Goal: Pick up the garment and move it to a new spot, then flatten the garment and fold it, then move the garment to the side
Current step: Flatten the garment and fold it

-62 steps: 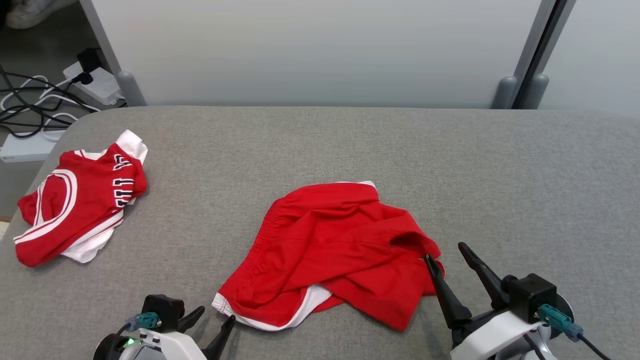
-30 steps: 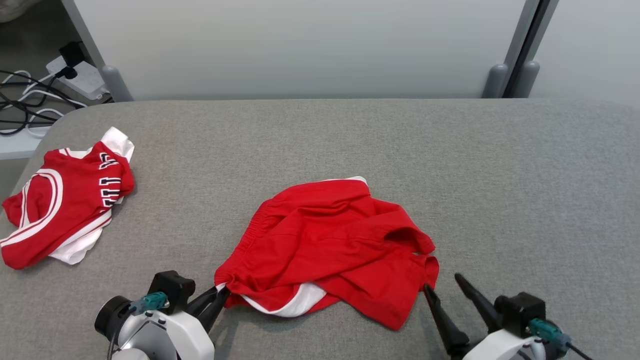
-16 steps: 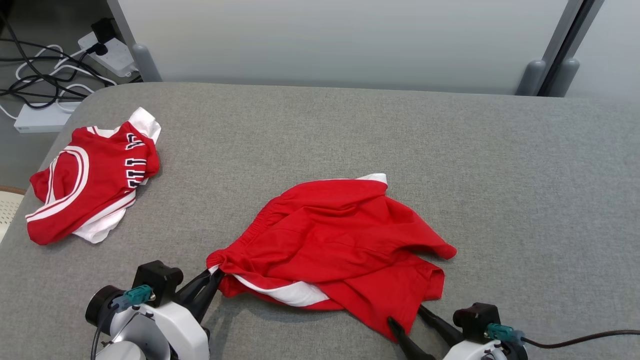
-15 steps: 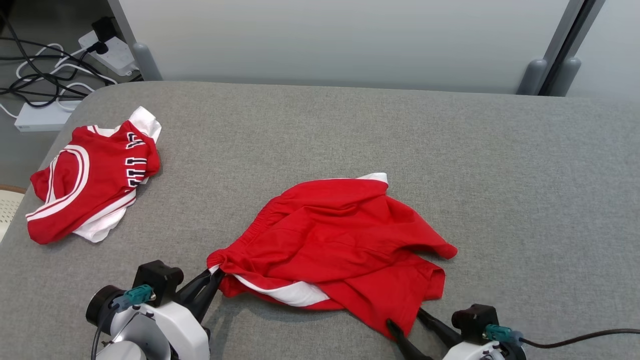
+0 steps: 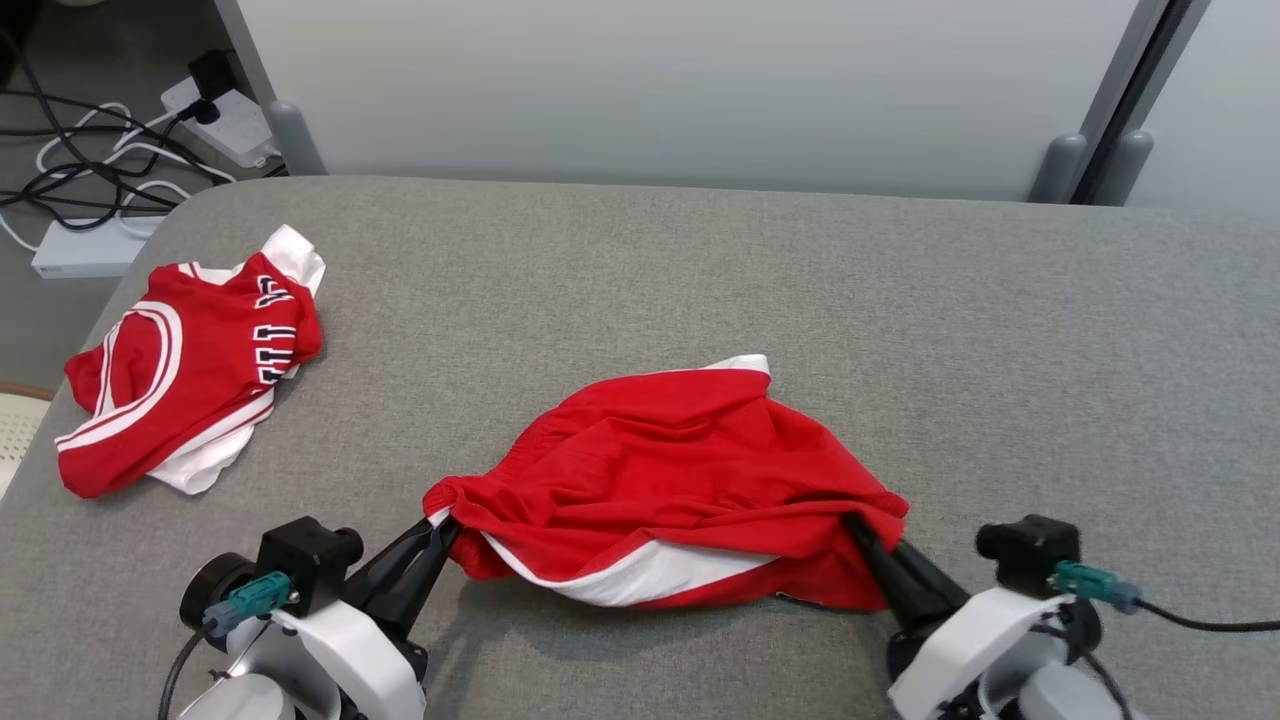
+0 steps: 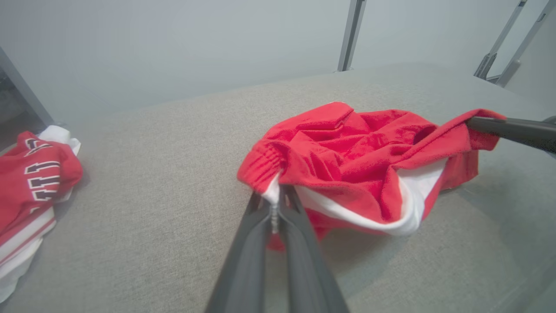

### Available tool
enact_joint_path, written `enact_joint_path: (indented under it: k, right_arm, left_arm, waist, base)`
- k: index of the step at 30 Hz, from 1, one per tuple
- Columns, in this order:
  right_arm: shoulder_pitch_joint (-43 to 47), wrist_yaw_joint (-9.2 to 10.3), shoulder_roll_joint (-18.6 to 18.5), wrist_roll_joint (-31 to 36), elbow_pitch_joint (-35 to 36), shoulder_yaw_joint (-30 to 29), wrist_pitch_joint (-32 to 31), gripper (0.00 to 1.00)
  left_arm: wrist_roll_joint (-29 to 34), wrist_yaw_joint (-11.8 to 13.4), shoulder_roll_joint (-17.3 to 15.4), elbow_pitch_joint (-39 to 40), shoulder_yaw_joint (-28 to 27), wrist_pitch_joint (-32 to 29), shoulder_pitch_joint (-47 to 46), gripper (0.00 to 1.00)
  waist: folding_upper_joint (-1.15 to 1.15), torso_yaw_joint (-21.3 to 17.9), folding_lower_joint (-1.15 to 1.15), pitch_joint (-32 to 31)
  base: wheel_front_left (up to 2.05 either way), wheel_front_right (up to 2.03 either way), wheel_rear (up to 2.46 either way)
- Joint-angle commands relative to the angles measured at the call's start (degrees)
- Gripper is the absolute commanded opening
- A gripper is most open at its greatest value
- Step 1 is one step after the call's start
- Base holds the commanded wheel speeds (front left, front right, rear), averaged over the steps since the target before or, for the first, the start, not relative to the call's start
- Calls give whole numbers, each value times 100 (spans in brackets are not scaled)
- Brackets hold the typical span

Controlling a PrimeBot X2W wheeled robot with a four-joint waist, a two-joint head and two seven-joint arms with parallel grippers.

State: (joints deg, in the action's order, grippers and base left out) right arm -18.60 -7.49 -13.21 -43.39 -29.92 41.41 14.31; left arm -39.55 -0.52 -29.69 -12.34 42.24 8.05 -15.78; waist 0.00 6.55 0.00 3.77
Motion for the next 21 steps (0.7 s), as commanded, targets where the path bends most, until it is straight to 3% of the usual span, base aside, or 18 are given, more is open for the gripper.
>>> enact_joint_path:
  k: [1, 8, 11, 13, 17, 21]
  right_arm:
    - [142, 0, -182, -15, 331, -221, 69, 0]
    - [629, 0, -905, 8, 1273, -1163, 69, 0]
    - [714, 0, -1025, -131, 1496, -1442, 34, 0]
    - [583, 0, -1109, -324, 1580, -1651, -353, 0]
    - [-218, 0, -847, -711, 972, -1493, -1213, 0]
    - [-1239, 0, -387, -838, -92, -1262, -1306, 0]
  left_arm:
    - [-77, -46, -220, 195, -303, 121, -292, 0]
    - [-655, -381, -211, 895, -460, 254, -130, 0]
    - [-941, -472, -184, 1178, -498, 202, -117, 0]
    - [-1330, -552, -168, 1426, -493, -49, -194, 0]
    - [-1559, -624, 8, 1113, -316, -410, -596, 0]
    - [-1602, -664, 373, 304, -195, -384, -1090, 0]
  waist:
    - [0, -88, 0, -75]
    - [0, -374, 0, -216]
    - [0, -416, 0, -193]
    - [0, -461, 0, -97]
    - [0, -444, 0, 54]
    - [0, -379, 0, 192]
  base:
    - [0, 0, 0]
    - [0, 0, 0]
    - [0, 0, 0]
    - [0, 0, 0]
    - [0, 0, 0]
    - [0, 0, 0]
